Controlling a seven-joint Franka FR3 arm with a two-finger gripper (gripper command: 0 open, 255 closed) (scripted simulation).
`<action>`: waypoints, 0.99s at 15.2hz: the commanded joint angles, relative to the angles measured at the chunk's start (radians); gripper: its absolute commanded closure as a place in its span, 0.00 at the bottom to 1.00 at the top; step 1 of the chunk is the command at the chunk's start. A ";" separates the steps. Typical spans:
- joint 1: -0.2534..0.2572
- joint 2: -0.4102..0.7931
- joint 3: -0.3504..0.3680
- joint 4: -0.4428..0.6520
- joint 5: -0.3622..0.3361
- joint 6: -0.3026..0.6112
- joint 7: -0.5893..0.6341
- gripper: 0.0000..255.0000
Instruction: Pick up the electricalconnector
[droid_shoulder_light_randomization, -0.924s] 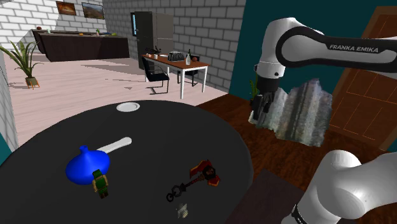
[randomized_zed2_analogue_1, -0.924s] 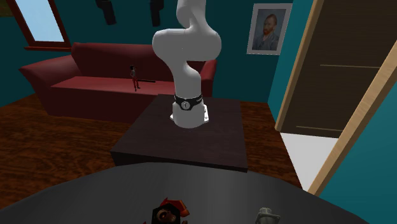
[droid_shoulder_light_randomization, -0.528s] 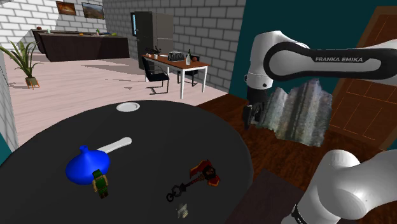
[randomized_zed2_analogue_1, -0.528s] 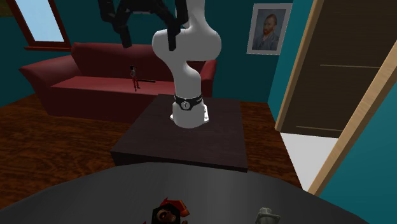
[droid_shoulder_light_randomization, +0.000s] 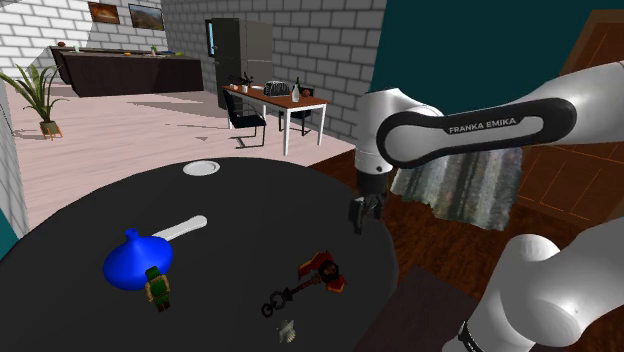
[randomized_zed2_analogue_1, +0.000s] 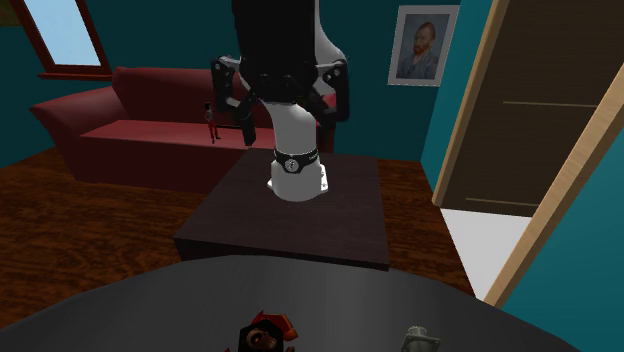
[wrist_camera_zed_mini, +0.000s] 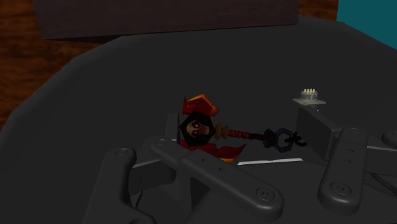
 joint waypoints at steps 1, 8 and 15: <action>0.011 0.054 0.019 -0.011 0.014 0.058 0.021 0.00; 0.055 0.274 0.097 -0.001 0.056 0.239 0.107 0.00; 0.095 0.531 0.161 0.073 0.059 0.396 0.200 0.00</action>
